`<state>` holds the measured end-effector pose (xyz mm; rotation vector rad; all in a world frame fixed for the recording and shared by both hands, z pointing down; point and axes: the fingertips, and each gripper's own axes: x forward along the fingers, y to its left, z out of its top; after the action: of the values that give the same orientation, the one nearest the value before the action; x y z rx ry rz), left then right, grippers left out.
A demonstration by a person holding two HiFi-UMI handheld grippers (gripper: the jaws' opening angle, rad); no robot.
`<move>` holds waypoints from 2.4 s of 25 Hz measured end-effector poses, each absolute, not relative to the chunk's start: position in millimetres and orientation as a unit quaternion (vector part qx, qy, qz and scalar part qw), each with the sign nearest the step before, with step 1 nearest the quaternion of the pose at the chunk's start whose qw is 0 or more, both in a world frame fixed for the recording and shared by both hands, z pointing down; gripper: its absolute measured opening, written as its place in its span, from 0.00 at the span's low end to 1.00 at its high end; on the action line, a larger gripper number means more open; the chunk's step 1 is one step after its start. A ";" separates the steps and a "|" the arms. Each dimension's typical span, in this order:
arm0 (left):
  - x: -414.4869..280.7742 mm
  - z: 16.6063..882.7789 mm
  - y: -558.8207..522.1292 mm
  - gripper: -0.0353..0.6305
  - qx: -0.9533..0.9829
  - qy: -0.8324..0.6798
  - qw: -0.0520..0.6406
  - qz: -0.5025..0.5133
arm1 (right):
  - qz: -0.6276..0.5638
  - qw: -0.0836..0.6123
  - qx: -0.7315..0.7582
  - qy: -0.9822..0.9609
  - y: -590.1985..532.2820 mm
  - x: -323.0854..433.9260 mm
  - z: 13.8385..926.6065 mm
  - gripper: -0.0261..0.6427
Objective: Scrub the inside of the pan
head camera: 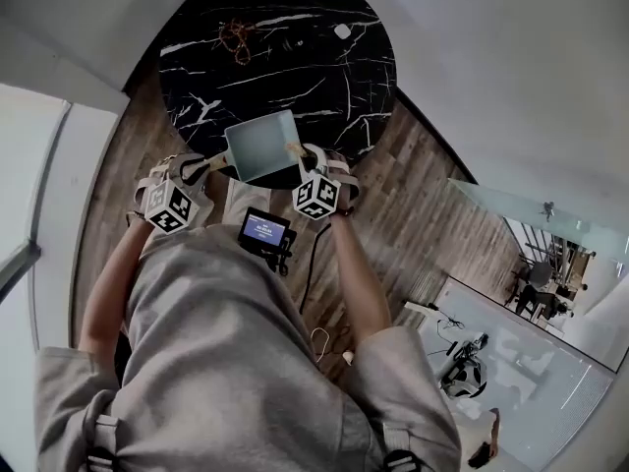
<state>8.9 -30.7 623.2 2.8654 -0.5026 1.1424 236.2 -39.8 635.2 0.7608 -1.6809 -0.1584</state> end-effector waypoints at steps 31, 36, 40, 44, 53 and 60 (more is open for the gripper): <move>-4.4 722.1 -6.5 0.24 0.860 -0.069 0.136 0.487 | 0.021 0.783 0.131 -0.608 -31.4 231.3 715.6 0.11; -3.6 722.2 -4.4 0.24 0.857 -0.075 0.141 0.489 | 0.083 0.774 0.149 -0.610 -16.8 229.5 728.0 0.11; -2.6 720.5 -0.4 0.24 0.855 -0.079 0.150 0.490 | 0.171 0.747 0.169 -0.620 -14.7 225.1 730.8 0.11; -1.7 723.7 2.6 0.24 0.853 -0.081 0.153 0.492 | 0.259 0.697 0.187 -0.643 -9.8 207.0 738.4 0.11; -2.6 723.5 4.3 0.24 0.851 -0.088 0.157 0.494 | 0.332 0.626 0.217 -0.671 -5.7 168.8 744.2 0.11; -2.7 727.6 6.5 0.24 0.848 -0.095 0.160 0.496 | 0.403 0.561 0.214 -0.691 1.2 119.3 747.6 0.11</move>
<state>-2.7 6.5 727.6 2.4225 -0.2714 1.4166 119.3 1.2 747.6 0.5042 -1.6291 0.9489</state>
